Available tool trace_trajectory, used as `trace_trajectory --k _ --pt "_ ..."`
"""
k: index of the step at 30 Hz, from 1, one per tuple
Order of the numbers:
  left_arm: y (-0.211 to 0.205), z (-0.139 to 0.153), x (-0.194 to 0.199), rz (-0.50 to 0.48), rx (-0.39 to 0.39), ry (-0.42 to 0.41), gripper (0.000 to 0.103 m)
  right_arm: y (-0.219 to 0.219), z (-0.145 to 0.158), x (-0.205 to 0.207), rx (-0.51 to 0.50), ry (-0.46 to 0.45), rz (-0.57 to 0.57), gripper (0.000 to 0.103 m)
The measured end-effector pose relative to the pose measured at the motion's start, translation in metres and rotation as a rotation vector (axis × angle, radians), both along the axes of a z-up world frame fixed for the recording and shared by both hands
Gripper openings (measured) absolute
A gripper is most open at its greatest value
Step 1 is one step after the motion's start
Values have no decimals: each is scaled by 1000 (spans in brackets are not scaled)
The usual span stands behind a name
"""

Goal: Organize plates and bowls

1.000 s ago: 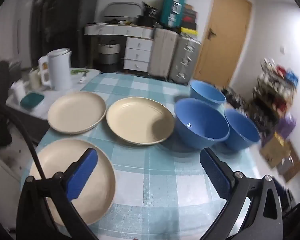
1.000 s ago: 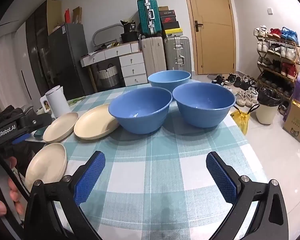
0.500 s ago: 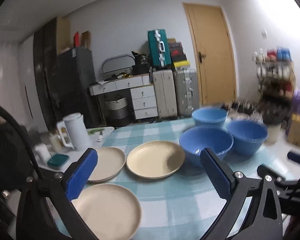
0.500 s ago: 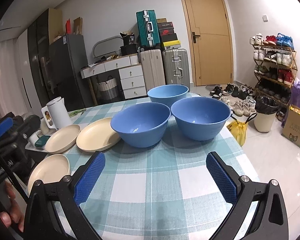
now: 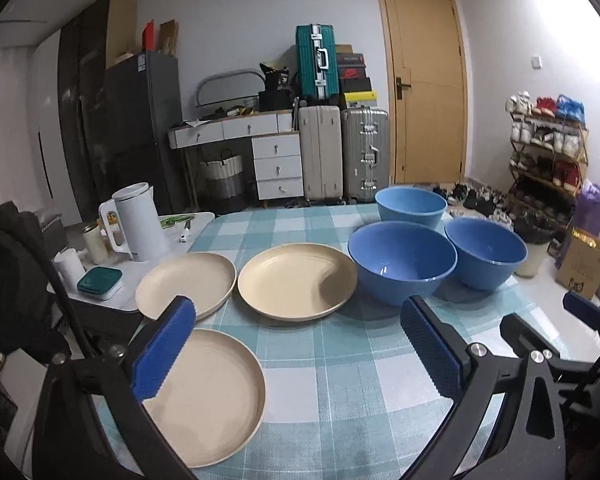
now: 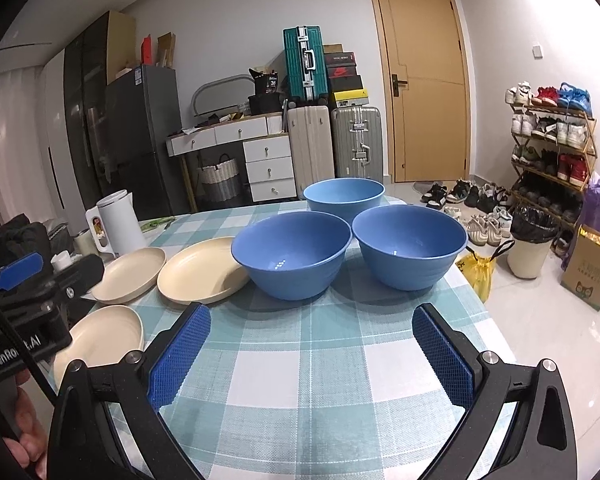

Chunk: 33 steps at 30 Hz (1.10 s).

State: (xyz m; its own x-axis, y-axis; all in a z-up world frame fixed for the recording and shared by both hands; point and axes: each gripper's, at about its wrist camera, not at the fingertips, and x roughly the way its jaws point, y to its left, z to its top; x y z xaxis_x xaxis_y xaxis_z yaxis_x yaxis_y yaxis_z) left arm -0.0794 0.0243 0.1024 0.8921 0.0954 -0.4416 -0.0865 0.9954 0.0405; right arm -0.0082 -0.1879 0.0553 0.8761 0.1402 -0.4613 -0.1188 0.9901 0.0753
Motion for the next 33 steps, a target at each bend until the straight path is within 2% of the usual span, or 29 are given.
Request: trace_trajectory --k 4,6,8,14,17,20,23,26,28,30,31,33 --pt "3 4 0 -7 -50 -13 103 -2 2 2 66 21 60 103" --pt "8 2 1 -6 -107 15 103 -7 3 3 139 32 87 103" --pt "8 0 3 -37 -141 47 103 -9 4 2 165 29 93 103" --pt "-4 3 -9 -39 -108 -30 103 -17 14 -5 263 -51 154 103" --pt "-3 5 -10 -36 -122 -59 102 -17 13 -2 285 -14 166 103" --pt "3 6 -11 -25 -151 -78 102 -13 12 3 240 34 165 103" --pt "2 4 -2 -27 -145 -29 103 -10 9 9 166 105 65 103" --pt "-3 -1 3 -30 -124 -6 103 -7 2 27 1 193 -80 103" --pt "-3 0 -1 -16 -124 -31 103 1 0 43 -211 242 -216 103" --pt "-4 1 -1 3 -110 -30 103 7 2 49 -327 240 -237 103" --pt "-6 0 2 8 -98 -17 103 7 4 47 -319 217 -216 103" --pt "-8 -3 10 51 -54 35 103 1 13 37 -240 165 -179 103"
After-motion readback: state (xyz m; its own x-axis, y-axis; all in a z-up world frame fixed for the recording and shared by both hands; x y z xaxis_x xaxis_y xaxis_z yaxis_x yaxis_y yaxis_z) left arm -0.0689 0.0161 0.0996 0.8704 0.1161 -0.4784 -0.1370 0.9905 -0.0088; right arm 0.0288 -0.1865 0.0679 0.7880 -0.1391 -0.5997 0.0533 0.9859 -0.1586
